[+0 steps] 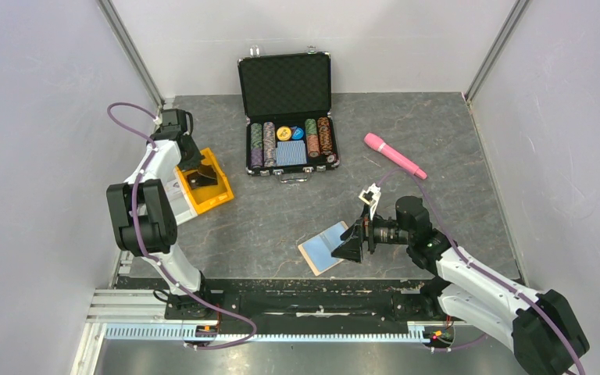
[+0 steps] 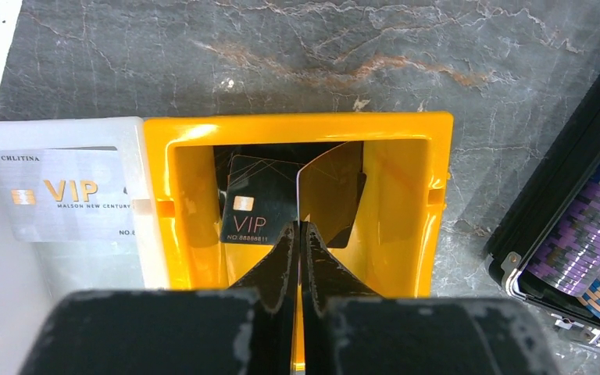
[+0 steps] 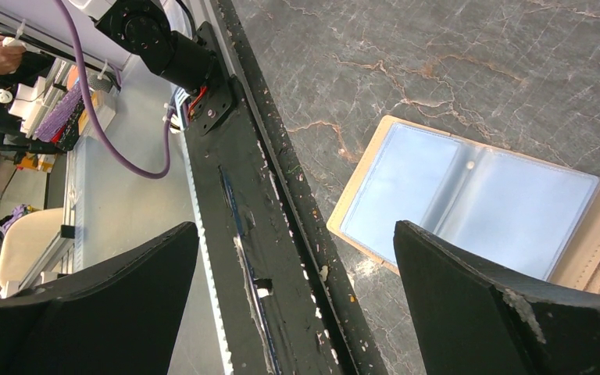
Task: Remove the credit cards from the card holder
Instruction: Place the credit card in the storage box.
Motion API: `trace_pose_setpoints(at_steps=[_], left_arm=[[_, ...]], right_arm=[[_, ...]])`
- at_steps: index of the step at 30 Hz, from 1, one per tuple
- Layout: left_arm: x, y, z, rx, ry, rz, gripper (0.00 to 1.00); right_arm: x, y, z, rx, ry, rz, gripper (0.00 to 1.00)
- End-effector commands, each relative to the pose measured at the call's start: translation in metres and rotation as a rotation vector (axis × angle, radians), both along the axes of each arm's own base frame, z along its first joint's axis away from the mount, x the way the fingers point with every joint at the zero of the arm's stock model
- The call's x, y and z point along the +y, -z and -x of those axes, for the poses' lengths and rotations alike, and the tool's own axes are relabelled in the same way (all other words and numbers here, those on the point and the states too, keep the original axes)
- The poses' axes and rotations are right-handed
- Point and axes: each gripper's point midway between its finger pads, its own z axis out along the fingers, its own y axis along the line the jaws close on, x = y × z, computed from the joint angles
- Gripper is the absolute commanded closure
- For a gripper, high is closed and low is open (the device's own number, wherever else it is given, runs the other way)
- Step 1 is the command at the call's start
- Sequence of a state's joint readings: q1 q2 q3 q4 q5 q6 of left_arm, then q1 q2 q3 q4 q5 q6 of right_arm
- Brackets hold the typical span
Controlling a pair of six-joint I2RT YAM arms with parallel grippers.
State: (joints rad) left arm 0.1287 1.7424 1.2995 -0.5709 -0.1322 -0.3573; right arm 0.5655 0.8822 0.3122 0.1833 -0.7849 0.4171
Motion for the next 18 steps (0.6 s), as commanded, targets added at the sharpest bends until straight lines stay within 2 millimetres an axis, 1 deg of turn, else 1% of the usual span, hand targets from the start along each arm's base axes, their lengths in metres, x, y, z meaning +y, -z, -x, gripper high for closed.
trace_pose_setpoints(at_steps=[1, 3, 4, 6, 8, 10, 13, 15, 18], left_arm=[[0.013, -0.007, -0.009, -0.026, -0.057, -0.037, 0.98], [0.013, -0.006, -0.009, -0.020, -0.055, -0.037, 0.97], [0.013, -0.005, -0.008, -0.017, -0.057, -0.038, 0.94], [0.014, -0.006, -0.008, -0.018, -0.063, -0.044, 0.84], [0.015, -0.009, -0.008, -0.022, -0.063, -0.049, 0.81], [0.016, -0.014, -0.008, -0.024, -0.065, -0.052, 0.73], [0.015, -0.022, -0.007, -0.036, -0.065, -0.053, 0.70], [0.015, -0.027, -0.006, -0.043, -0.069, -0.052, 0.67], [0.014, -0.035, -0.003, -0.052, -0.072, -0.045, 0.66]], right_arm=[[0.002, -0.018, -0.008, -0.065, 0.011, -0.024, 0.02], [0.002, -0.017, -0.008, -0.063, 0.011, -0.023, 0.02], [0.002, -0.016, -0.009, -0.063, 0.011, -0.021, 0.02], [0.003, -0.016, -0.008, -0.059, 0.008, -0.021, 0.02], [0.003, -0.017, -0.009, -0.062, 0.008, -0.023, 0.02], [0.003, -0.018, -0.009, -0.064, 0.007, -0.022, 0.02], [0.003, -0.019, -0.009, -0.065, 0.006, -0.019, 0.02], [0.002, -0.020, -0.009, -0.065, 0.007, -0.017, 0.02], [0.002, -0.021, -0.009, -0.067, 0.010, -0.017, 0.02]])
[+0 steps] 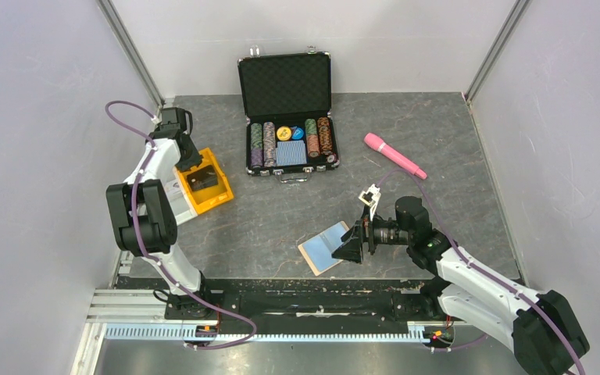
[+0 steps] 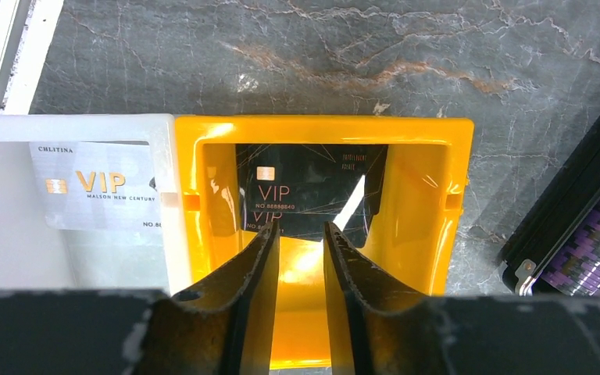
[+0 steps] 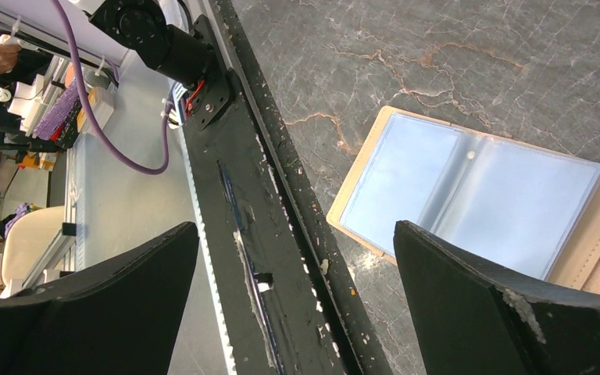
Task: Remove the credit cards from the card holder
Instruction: Place the credit card in the storage box.
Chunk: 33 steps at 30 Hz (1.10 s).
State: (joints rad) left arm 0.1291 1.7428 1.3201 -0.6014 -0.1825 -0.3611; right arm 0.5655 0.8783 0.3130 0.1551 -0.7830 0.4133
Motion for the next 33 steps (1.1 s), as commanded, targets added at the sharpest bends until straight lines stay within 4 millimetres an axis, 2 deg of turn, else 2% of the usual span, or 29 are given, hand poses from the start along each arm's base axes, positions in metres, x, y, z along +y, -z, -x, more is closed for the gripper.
trace_pose_setpoints(at_steps=[1, 5, 10, 22, 26, 33], left_arm=[[0.002, -0.032, -0.004, -0.068, -0.033, 0.008, 0.67], [-0.023, -0.030, 0.006, -0.068, 0.019, 0.108, 0.76], [-0.035, -0.006, 0.021, -0.017, 0.018, 0.164, 0.97], [-0.051, 0.041, 0.033, 0.050, -0.007, 0.169, 0.98], [-0.048, 0.047, 0.036, 0.059, -0.024, 0.139, 0.98], [-0.039, 0.049, 0.029, 0.057, -0.041, 0.096, 0.98]], right_arm=[[0.004, -0.025, -0.011, -0.086, 0.009, -0.033, 0.02], [0.003, -0.026, -0.011, -0.087, 0.016, -0.034, 0.02], [0.003, -0.026, -0.011, -0.084, 0.017, -0.034, 0.02], [0.004, -0.027, -0.013, -0.083, 0.012, -0.022, 0.02], [0.005, -0.029, -0.014, -0.081, 0.012, -0.019, 0.02], [0.005, -0.034, -0.018, -0.092, 0.012, 0.001, 0.02]])
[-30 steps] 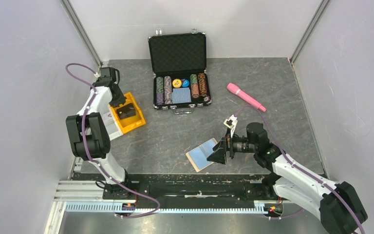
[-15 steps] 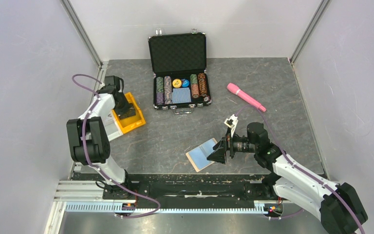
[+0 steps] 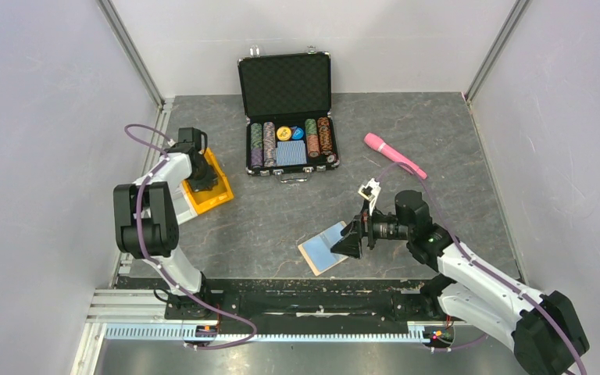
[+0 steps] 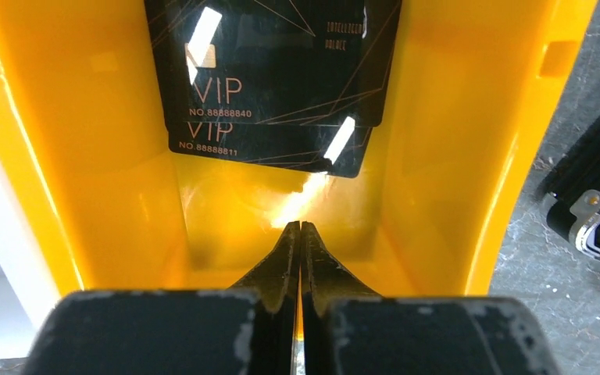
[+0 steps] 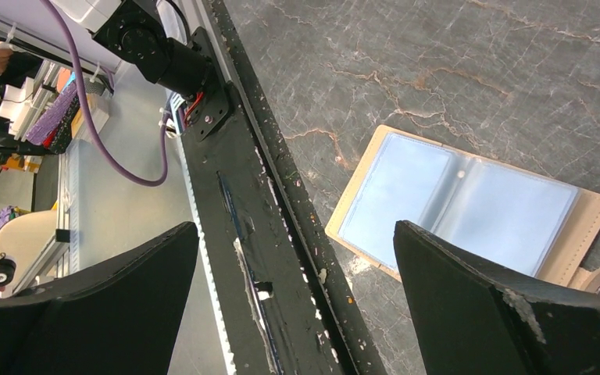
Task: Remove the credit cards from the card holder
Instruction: Place the credit card in the storage box.
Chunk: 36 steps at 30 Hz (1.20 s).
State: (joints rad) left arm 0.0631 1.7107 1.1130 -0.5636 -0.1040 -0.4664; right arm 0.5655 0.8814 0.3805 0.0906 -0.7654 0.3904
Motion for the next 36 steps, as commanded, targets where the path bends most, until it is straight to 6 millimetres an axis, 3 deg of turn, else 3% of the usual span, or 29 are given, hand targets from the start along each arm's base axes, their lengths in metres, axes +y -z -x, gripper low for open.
trace_pose_setpoints(at_steps=[1, 17, 36], left_arm=[[0.009, -0.003, -0.018, -0.051, -0.052, -0.040, 0.98], [0.019, 0.009, -0.034, -0.032, -0.055, -0.086, 0.98], [0.013, 0.009, -0.056, -0.084, -0.021, -0.061, 0.98]], right_arm=[[0.003, -0.020, -0.010, -0.069, 0.003, -0.007, 0.02], [0.003, -0.019, -0.015, -0.072, 0.010, 0.005, 0.02], [0.005, -0.014, -0.021, -0.056, 0.014, 0.019, 0.02]])
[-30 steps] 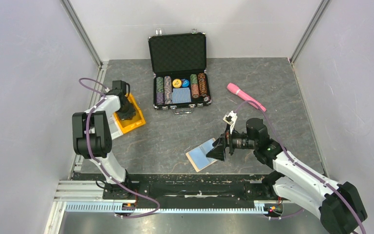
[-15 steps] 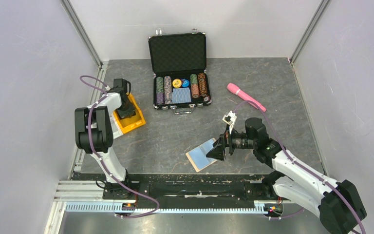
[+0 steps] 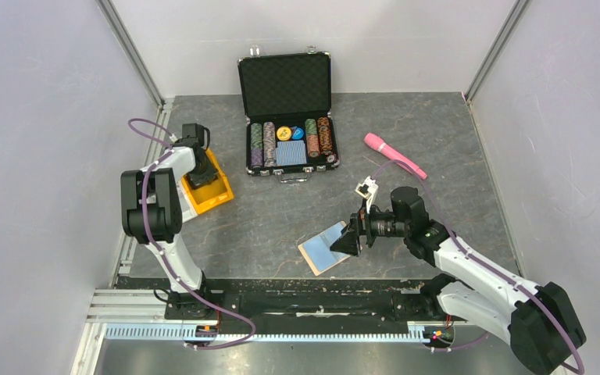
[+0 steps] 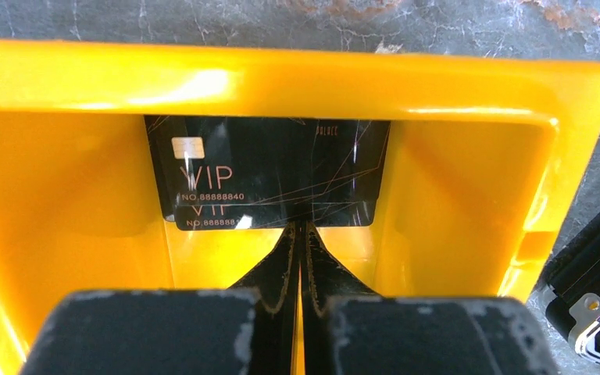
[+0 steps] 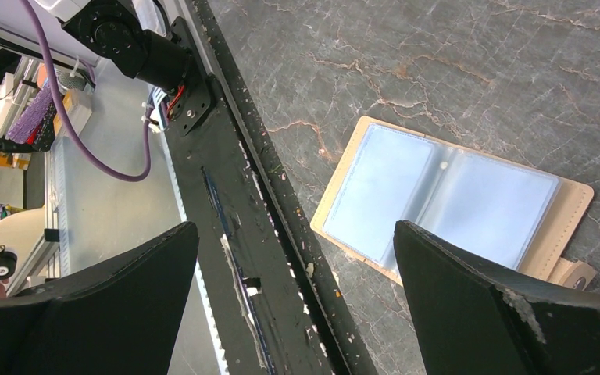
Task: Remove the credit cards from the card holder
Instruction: Place the credit card in the storage box.
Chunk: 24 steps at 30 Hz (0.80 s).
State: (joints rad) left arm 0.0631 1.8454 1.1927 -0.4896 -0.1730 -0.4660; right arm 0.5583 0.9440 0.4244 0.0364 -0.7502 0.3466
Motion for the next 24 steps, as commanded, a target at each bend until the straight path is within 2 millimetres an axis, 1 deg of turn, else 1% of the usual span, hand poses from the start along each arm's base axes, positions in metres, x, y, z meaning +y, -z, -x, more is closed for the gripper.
trace_pose_setpoints(at_steps=[1, 10, 14, 18, 20, 22, 24], left_arm=[[-0.003, -0.009, -0.025, -0.076, 0.015, 0.009, 0.98], [-0.011, -0.020, -0.034, -0.135, 0.036, 0.025, 0.98], [-0.006, -0.022, -0.034, -0.139, 0.032, 0.005, 0.98], [0.000, -0.023, -0.028, -0.113, 0.010, -0.027, 0.98], [0.006, -0.025, -0.022, -0.089, -0.008, -0.054, 0.98], [0.007, -0.030, -0.020, -0.086, -0.012, -0.063, 0.98], [0.003, -0.041, -0.020, -0.112, -0.005, -0.051, 0.98]], right_arm=[[0.006, -0.022, -0.013, -0.073, 0.005, -0.034, 0.02], [0.006, -0.022, -0.012, -0.065, 0.009, -0.039, 0.02], [0.006, -0.022, -0.012, -0.065, 0.009, -0.043, 0.02], [0.005, -0.024, -0.012, -0.069, 0.012, -0.046, 0.02], [0.006, -0.025, -0.012, -0.072, 0.013, -0.048, 0.02], [0.005, -0.025, -0.012, -0.074, 0.014, -0.046, 0.02], [0.004, -0.024, -0.013, -0.076, 0.022, -0.038, 0.02]])
